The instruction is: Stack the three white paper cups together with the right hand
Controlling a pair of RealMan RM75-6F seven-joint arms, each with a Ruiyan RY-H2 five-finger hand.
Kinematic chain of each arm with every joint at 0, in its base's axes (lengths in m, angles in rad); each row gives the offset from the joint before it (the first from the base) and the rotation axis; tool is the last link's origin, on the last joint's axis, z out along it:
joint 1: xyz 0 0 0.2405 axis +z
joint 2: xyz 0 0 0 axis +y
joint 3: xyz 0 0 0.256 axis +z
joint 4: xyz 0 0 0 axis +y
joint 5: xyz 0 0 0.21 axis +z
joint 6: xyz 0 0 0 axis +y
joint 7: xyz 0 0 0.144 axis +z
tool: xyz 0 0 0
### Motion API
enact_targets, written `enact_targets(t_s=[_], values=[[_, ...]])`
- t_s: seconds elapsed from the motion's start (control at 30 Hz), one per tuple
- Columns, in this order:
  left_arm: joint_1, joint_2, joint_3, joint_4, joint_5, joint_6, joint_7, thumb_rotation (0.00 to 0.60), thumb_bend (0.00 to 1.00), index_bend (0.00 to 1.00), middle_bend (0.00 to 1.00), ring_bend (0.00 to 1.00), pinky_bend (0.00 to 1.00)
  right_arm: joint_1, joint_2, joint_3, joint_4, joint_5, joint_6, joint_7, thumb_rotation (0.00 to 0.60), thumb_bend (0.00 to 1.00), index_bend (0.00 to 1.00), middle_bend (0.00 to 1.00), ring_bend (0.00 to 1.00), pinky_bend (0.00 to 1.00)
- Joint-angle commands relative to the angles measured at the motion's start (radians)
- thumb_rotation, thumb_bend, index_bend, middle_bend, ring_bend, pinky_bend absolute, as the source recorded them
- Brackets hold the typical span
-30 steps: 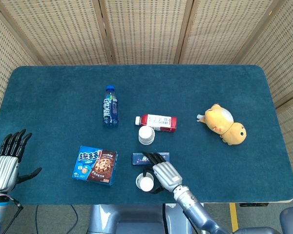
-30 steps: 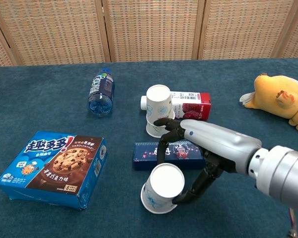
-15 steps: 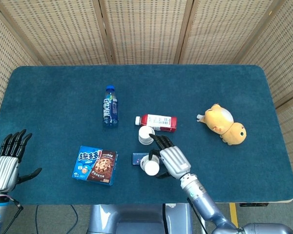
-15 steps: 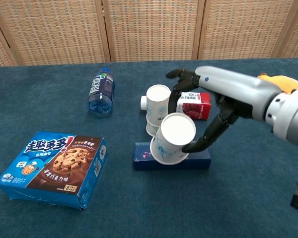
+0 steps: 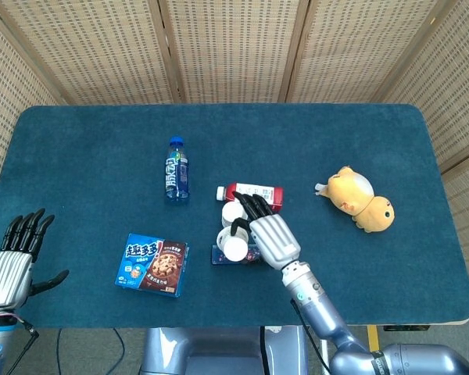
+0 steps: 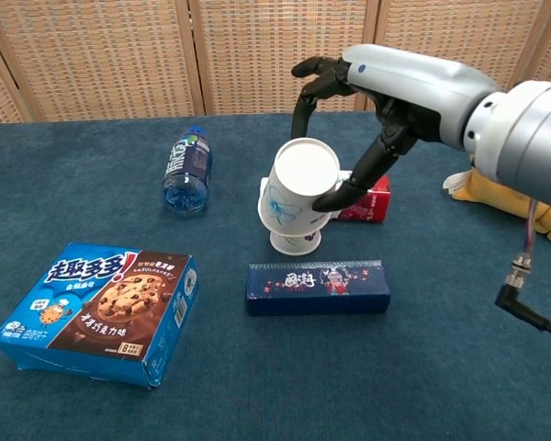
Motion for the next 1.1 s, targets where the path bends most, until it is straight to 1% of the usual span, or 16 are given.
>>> enact_targets(t_s=[0.03, 0.23, 0.57, 0.8, 0.87, 0.97, 1.0, 1.1], values=[[0.000, 0.000, -0.001, -0.001, -0.002, -0.001, 0.000, 0.600, 0.11, 0.02, 0.00, 0.00, 0.00, 0.026, -0.024, 0.024, 0.034, 0.017, -0.002, -0.003, 0.600, 0.22, 0.55, 0.08, 0.00, 0.00], [-0.002, 0.000, -0.002, 0.003, -0.010, -0.009, -0.002, 0.600, 0.11, 0.02, 0.00, 0.00, 0.00, 0.079, -0.070, 0.061, 0.134, 0.053, -0.016, -0.004, 0.600, 0.22, 0.55, 0.08, 0.00, 0.00], [-0.007, -0.003, -0.006, 0.011, -0.029, -0.027, -0.005, 0.600, 0.11, 0.02, 0.00, 0.00, 0.00, 0.115, -0.087, 0.084, 0.225, 0.080, -0.029, 0.020, 0.600, 0.22, 0.55, 0.08, 0.00, 0.00], [-0.010, -0.007, -0.002, 0.010, -0.021, -0.029, 0.004, 0.600, 0.11, 0.02, 0.00, 0.00, 0.00, 0.138, -0.088, 0.087, 0.299, 0.087, -0.048, 0.037, 0.600, 0.22, 0.54, 0.08, 0.00, 0.00], [-0.011, -0.009, 0.001, 0.010, -0.018, -0.033, 0.010, 0.600, 0.11, 0.02, 0.00, 0.00, 0.00, 0.142, -0.087, 0.083, 0.313, 0.089, -0.053, 0.040, 0.600, 0.22, 0.51, 0.07, 0.00, 0.00], [-0.012, -0.013, 0.006, 0.010, -0.012, -0.035, 0.017, 0.600, 0.11, 0.02, 0.00, 0.00, 0.00, 0.142, -0.081, 0.074, 0.316, 0.094, -0.060, 0.045, 0.600, 0.22, 0.39, 0.02, 0.00, 0.00], [-0.012, -0.014, 0.006, 0.010, -0.011, -0.035, 0.018, 0.600, 0.11, 0.02, 0.00, 0.00, 0.00, 0.140, -0.079, 0.072, 0.315, 0.094, -0.060, 0.053, 0.600, 0.22, 0.37, 0.02, 0.00, 0.00], [-0.013, -0.015, 0.005, 0.012, -0.014, -0.036, 0.020, 0.600, 0.11, 0.02, 0.00, 0.00, 0.00, 0.136, -0.073, 0.059, 0.307, 0.097, -0.066, 0.060, 0.600, 0.22, 0.36, 0.01, 0.00, 0.00]])
